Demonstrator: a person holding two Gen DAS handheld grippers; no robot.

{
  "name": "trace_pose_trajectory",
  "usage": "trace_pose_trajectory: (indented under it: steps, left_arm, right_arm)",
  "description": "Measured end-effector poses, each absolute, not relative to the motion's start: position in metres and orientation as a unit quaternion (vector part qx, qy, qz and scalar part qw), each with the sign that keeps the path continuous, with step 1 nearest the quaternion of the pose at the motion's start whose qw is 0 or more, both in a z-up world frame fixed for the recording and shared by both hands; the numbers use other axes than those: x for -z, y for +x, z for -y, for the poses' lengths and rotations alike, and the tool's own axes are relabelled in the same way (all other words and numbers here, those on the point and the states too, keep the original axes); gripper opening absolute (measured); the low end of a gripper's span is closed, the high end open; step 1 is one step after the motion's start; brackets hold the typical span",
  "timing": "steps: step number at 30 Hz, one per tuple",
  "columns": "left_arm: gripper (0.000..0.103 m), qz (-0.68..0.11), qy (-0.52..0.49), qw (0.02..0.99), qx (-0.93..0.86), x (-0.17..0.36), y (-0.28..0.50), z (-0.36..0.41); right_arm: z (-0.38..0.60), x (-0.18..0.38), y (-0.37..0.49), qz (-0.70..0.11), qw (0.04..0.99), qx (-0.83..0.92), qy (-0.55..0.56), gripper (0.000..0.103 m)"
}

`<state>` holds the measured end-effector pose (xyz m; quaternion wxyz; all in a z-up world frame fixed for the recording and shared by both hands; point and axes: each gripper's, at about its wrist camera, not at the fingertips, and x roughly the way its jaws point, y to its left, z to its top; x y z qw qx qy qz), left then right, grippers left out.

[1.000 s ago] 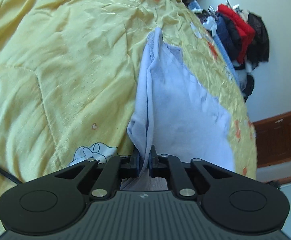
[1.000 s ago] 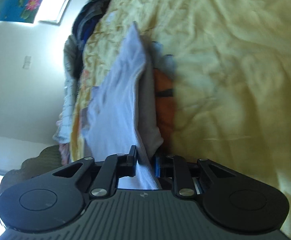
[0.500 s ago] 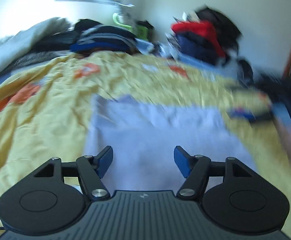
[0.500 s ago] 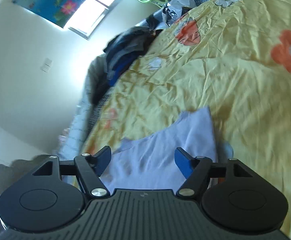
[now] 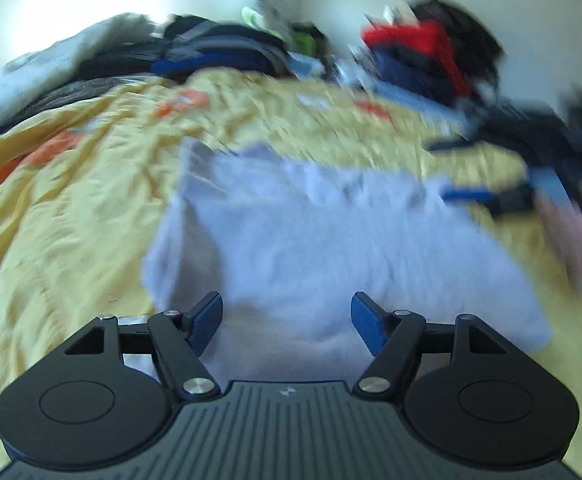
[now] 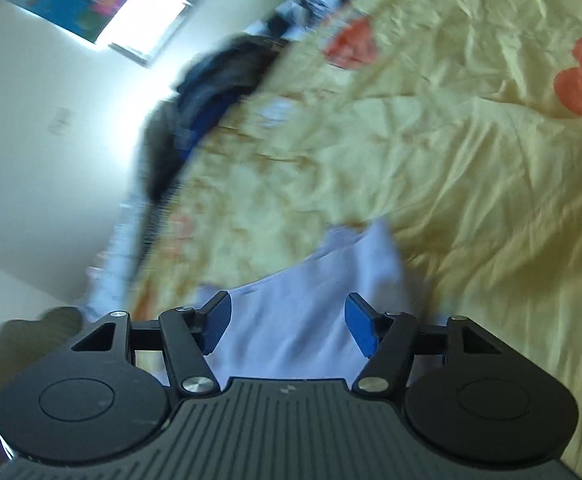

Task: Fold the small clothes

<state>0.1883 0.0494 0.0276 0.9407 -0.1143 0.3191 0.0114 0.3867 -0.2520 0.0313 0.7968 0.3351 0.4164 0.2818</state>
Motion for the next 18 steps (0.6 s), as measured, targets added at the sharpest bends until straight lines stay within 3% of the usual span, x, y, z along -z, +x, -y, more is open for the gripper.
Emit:
trace_pose_trajectory:
  steps: [3, 8, 14, 18]
  left_arm:
    - [0.071, -0.29, -0.236, 0.927, -0.022, -0.035, 0.163, -0.08]
    - [0.071, -0.295, -0.389, 0.871, -0.056, -0.026, 0.149, -0.113]
    - [0.071, -0.328, -0.379, 0.861, -0.091, -0.022, 0.159, -0.11]
    - [0.071, -0.381, -0.338, 0.848, -0.145, -0.017, 0.163, -0.102]
  right_arm:
    - [0.258, -0.032, 0.329, -0.392, 0.78, -0.327, 0.363, 0.075]
    - [0.245, -0.01, 0.269, -0.394, 0.836, -0.285, 0.253, 0.071]
    - [0.247, 0.006, 0.258, -0.341, 0.857, -0.32, 0.214, 0.07]
    - [0.237, 0.006, 0.25, -0.317, 0.875, -0.322, 0.174, 0.076]
